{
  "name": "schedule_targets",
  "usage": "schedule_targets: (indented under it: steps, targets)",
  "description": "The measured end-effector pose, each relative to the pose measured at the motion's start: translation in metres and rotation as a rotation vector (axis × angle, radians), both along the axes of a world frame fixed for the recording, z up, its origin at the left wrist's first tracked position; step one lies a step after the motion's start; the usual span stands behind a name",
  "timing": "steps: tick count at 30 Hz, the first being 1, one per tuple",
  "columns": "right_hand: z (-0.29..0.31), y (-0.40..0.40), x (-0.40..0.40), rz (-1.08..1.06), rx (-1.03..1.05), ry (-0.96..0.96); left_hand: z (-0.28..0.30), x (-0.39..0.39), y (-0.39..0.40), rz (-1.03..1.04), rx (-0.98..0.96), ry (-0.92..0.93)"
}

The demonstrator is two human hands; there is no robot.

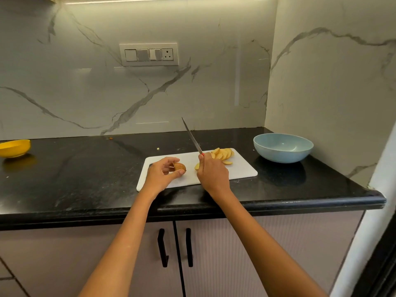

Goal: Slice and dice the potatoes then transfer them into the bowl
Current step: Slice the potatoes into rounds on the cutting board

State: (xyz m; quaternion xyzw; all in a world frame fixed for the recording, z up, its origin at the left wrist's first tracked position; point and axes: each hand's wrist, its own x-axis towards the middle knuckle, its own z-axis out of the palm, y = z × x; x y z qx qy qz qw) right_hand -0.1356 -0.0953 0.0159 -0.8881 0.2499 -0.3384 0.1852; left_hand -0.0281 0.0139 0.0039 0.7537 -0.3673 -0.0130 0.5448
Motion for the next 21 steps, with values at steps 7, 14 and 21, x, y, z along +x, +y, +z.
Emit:
schedule_targets:
  steps: [7,14,21]
  targets:
    - [0.006,0.030,-0.029,0.025,0.081,0.274,-0.002,0.003,0.000,0.030,-0.023,0.033]
    - [0.012,0.047,-0.032,0.022,0.148,0.410,-0.001,0.001,-0.001,0.029,-0.051,0.076]
    - [0.017,0.050,-0.032,0.007,0.186,0.447,-0.002,0.003,-0.001,0.044,-0.049,0.098]
